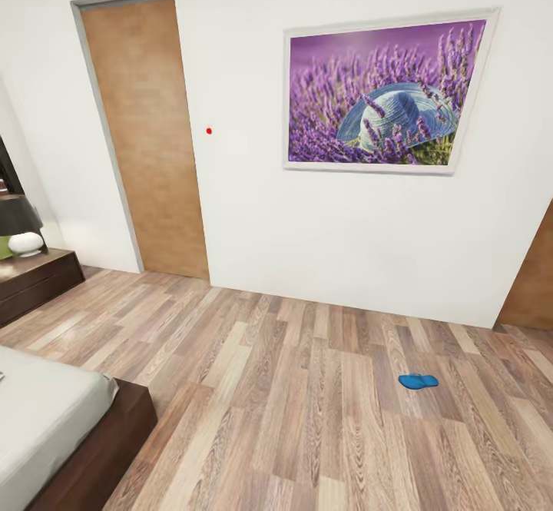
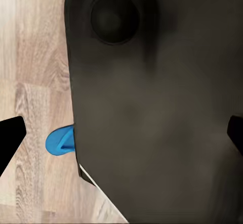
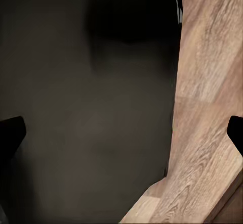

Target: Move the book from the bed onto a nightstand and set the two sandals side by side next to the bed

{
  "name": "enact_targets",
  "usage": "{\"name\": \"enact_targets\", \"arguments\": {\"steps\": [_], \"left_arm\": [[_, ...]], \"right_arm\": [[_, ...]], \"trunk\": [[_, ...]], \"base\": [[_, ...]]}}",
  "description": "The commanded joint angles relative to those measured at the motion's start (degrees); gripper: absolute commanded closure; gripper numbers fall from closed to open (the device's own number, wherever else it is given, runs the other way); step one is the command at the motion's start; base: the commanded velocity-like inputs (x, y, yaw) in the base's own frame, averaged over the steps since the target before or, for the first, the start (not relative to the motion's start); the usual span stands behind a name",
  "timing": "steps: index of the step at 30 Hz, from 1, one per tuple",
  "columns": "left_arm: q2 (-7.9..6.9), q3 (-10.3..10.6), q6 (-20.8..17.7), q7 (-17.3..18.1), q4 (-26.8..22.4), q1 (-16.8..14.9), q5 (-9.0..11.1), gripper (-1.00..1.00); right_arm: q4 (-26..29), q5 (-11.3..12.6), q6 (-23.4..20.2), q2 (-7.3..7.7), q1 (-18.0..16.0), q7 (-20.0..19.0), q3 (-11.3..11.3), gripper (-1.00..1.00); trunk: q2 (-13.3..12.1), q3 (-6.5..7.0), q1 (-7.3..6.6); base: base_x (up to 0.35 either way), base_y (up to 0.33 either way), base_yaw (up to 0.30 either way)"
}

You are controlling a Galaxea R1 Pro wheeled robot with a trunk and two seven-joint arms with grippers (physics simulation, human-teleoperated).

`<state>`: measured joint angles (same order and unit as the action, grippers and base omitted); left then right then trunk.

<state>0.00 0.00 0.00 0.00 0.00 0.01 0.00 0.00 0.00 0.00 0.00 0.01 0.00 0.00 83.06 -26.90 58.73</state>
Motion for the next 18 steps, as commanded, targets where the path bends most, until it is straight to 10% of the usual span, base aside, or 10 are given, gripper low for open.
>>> {"name": "enact_targets", "arguments": {"steps": [1, 18], "left_arm": [[0.33, -0.3, 0.3, 0.1, -0.3, -0.3, 0.3, -1.0], [1.35, -0.3, 5.8, 0.2, -3.3, -0.8, 0.3, -1.0]], "right_arm": [[0.3, 0.2, 0.3, 0.33, -0.3, 0.3, -0.3, -1.0], [4.0, 0.1, 5.4, 1.5, -0.5, 0.3, -0.2, -1.0]], "trunk": [[0.0, -0.03, 0.0], [0.0, -0.03, 0.0]], "base": [[0.0, 0.0, 0.0], [0.0, 0.0, 0.0]]}}
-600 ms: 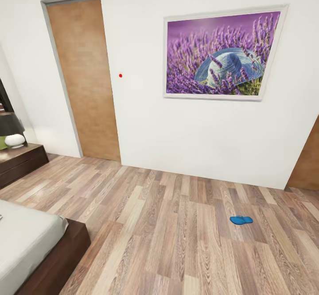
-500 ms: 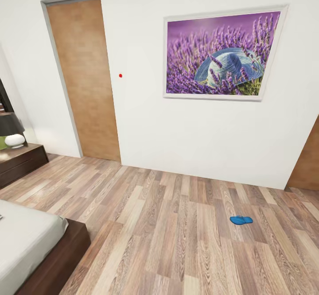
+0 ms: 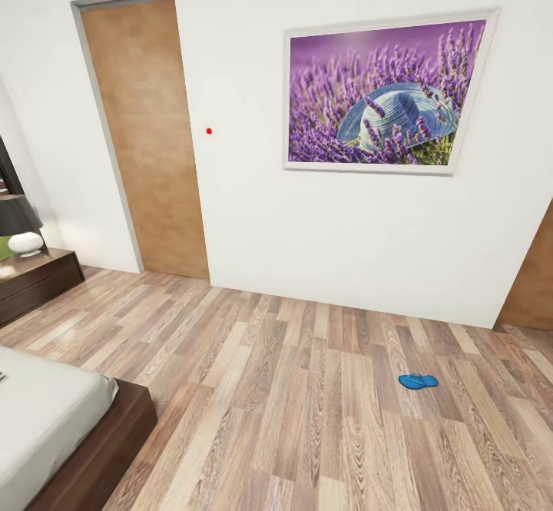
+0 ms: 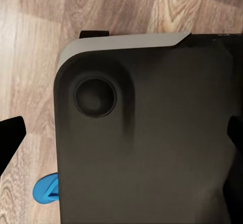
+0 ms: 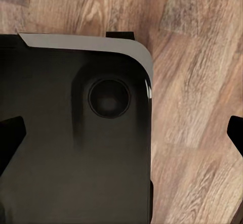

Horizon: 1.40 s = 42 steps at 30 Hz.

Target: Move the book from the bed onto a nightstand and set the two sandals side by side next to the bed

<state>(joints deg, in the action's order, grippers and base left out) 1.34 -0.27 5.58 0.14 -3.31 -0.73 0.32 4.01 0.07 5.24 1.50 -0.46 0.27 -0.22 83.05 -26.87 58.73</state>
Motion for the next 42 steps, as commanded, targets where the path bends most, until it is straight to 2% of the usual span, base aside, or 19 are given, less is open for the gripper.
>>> {"name": "enact_targets", "arguments": {"steps": [1, 14, 19, 27, 42], "left_arm": [[0.01, 0.0, 0.5, 0.0, 0.1, 0.0, 0.0, -1.0], [0.01, 0.0, 4.7, 0.0, 0.1, 0.0, 0.0, -1.0], [-0.76, 0.1, 3.1, 0.3, -0.6, -0.3, -0.2, -1.0], [-1.01, 0.2, 0.6, 0.5, -1.1, -0.5, -0.3, -1.0], [-1.08, 0.4, 0.5, 0.6, -1.5, -0.5, -0.5, -1.0]], "right_arm": [[-0.1, 0.0, 0.2, 0.0, 0.0, 0.0, 0.0, -1.0], [-0.1, 0.0, 0.2, 0.0, 0.0, 0.0, 0.0, -1.0], [-0.6, -0.1, -0.5, -0.61, 0.0, -0.1, 0.1, -1.0], [-0.5, -0.1, -0.1, -0.86, 0.1, -0.1, 0.3, -1.0], [-0.4, -0.2, 0.2, -1.04, 0.1, -0.1, 0.4, -1.0]], "trunk": [[0.0, -0.06, 0.0], [0.0, -0.06, 0.0], [0.0, -0.06, 0.0], [0.0, -0.06, 0.0], [0.0, -0.06, 0.0]], "base": [[0.0, 0.0, 0.0], [0.0, 0.0, 0.0], [0.0, 0.0, 0.0], [0.0, -0.005, 0.0], [0.0, -0.075, 0.0]]}}
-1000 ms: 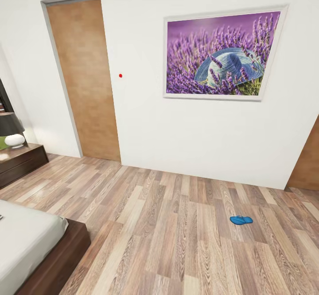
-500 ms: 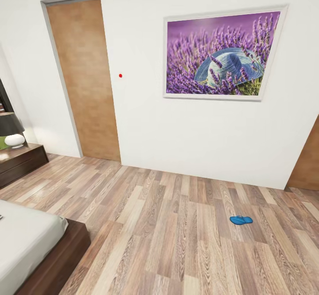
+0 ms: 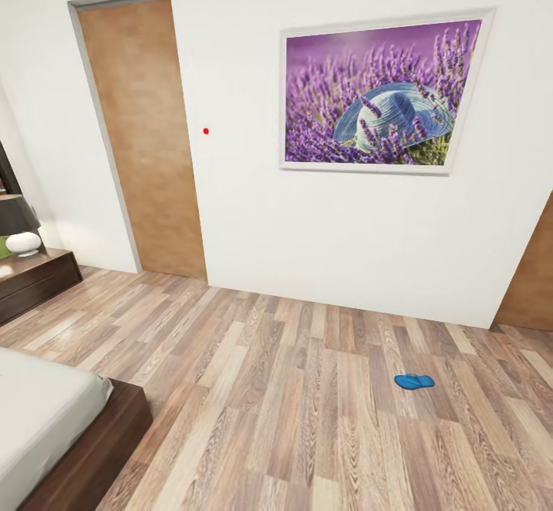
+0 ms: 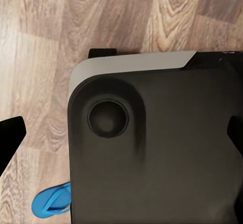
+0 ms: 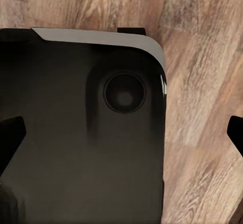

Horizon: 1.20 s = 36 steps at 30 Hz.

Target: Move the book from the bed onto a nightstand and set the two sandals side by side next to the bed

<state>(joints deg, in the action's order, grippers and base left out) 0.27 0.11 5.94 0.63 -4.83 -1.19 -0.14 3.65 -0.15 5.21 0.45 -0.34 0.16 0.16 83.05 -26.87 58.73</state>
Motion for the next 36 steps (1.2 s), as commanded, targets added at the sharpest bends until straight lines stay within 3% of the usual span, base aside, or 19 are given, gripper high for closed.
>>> {"name": "enact_targets", "arguments": {"steps": [1, 36], "left_arm": [[0.0, 0.0, 0.2, 0.1, 0.0, 0.0, 0.0, -1.0], [0.0, 0.1, 0.7, 0.1, -0.1, 0.0, 0.0, -1.0]], "right_arm": [[0.0, 0.0, 0.2, -0.02, 0.0, 0.0, 0.0, -1.0], [0.0, -0.2, 0.3, -0.13, 0.0, 0.0, 0.1, -1.0]], "trunk": [[0.0, -0.06, 0.0], [0.0, -0.06, 0.0]], "base": [[0.0, -0.014, 0.0], [0.0, -0.044, 0.0]]}}
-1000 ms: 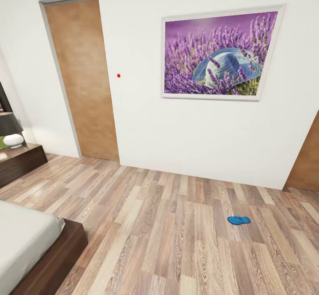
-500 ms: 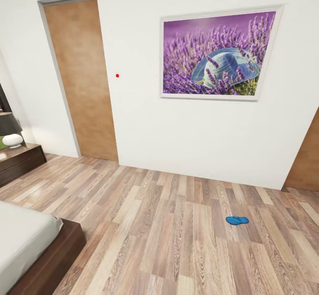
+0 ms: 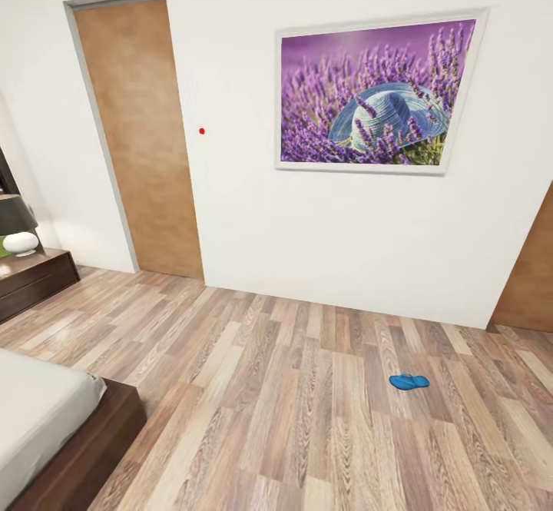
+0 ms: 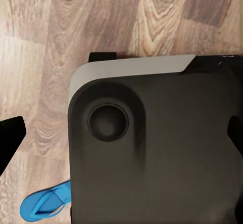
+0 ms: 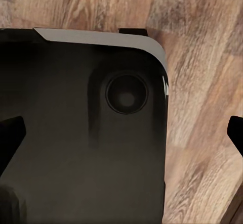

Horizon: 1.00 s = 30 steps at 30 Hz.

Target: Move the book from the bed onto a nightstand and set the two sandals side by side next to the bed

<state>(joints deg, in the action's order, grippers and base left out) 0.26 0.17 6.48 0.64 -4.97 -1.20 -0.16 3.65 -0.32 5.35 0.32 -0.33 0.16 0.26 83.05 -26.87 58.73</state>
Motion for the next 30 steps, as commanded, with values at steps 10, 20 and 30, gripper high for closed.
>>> {"name": "enact_targets", "arguments": {"steps": [10, 20, 30], "left_arm": [[0.0, 0.0, 0.4, 0.1, 0.0, 0.0, 0.0, -1.0], [0.0, 0.0, 0.4, 0.1, 0.0, 0.0, 0.0, -1.0], [0.0, 0.0, 1.2, 0.1, 0.0, 0.0, 0.0, -1.0]], "right_arm": [[0.0, 0.0, 0.2, -0.04, 0.0, 0.0, 0.1, -1.0], [0.0, -0.1, 0.2, -0.05, 0.0, 0.0, 0.1, -1.0], [0.0, -0.1, 0.2, -0.03, 0.0, -0.1, 0.1, -1.0]], "trunk": [[0.0, -0.06, 0.0], [0.0, -0.06, 0.0], [0.0, -0.06, 0.0]], "base": [[0.0, -0.05, 0.0], [0.0, -0.038, -0.005], [0.0, -0.004, -0.143]]}}
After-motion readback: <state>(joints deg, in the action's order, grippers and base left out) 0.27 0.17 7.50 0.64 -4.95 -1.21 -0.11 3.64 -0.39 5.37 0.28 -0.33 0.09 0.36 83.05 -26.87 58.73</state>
